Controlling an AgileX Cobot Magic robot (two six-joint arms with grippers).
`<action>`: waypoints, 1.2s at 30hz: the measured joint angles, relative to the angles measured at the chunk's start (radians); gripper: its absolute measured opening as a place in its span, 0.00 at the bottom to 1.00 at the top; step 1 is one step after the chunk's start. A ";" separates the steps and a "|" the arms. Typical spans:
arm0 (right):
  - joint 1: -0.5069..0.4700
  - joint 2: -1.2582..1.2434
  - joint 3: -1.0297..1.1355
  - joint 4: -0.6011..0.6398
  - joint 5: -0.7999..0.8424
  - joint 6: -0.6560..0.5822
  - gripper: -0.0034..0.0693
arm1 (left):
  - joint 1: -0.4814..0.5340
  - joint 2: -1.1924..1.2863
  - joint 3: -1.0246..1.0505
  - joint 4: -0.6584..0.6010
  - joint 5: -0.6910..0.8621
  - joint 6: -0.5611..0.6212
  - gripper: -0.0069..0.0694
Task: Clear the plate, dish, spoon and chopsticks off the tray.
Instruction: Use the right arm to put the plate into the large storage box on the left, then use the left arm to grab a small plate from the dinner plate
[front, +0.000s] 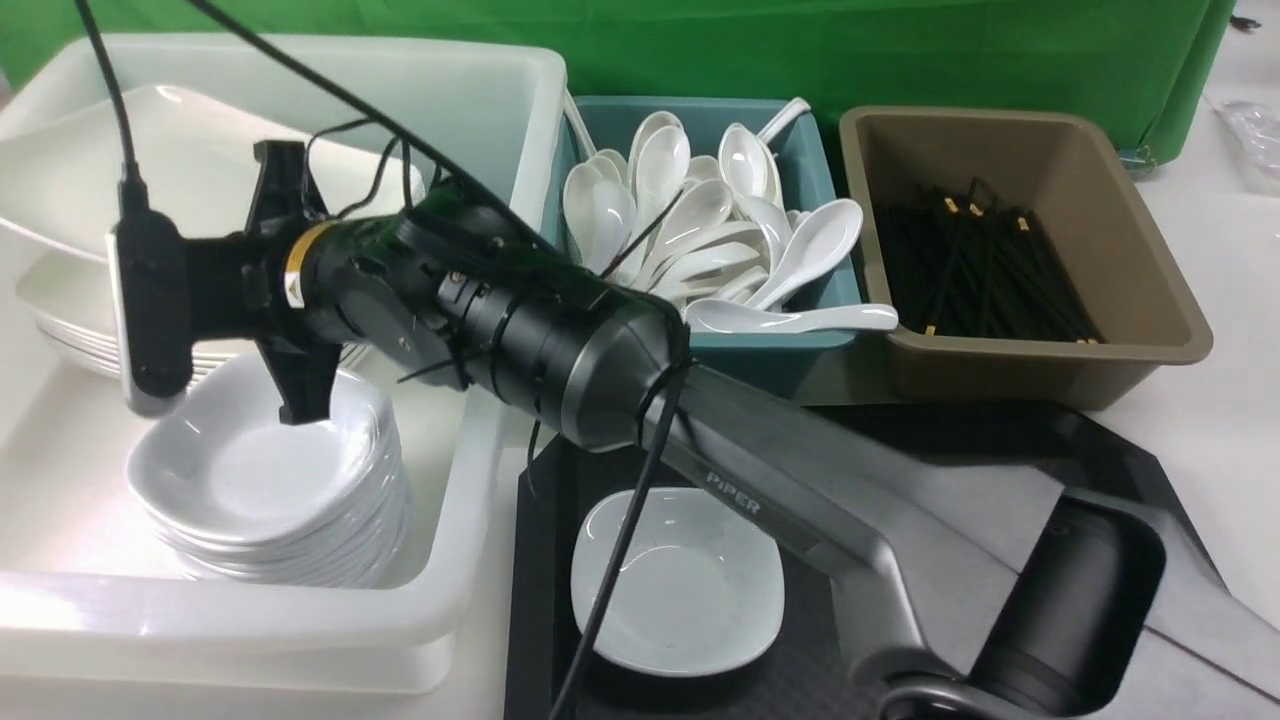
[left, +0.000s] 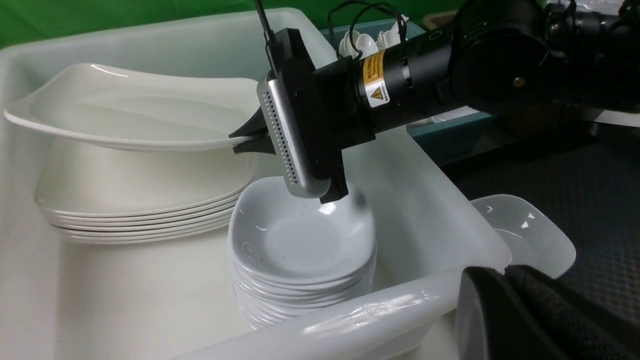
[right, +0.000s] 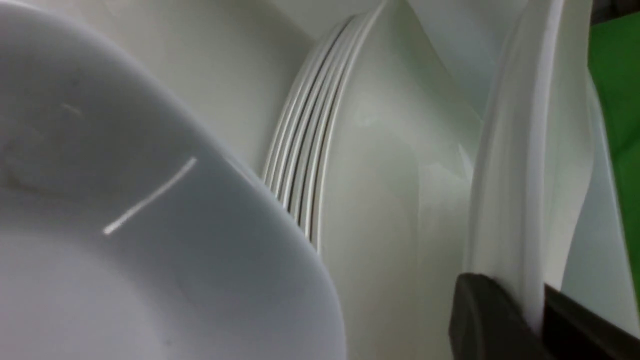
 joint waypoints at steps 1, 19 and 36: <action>0.000 0.006 0.000 0.000 -0.016 0.000 0.13 | 0.000 0.000 0.000 -0.006 0.000 0.002 0.11; 0.021 -0.116 -0.002 -0.011 0.143 0.146 0.61 | 0.000 0.012 0.000 -0.051 0.000 0.008 0.11; -0.063 -0.610 0.051 -0.130 0.802 0.663 0.09 | 0.000 0.478 -0.009 -0.216 -0.150 0.228 0.11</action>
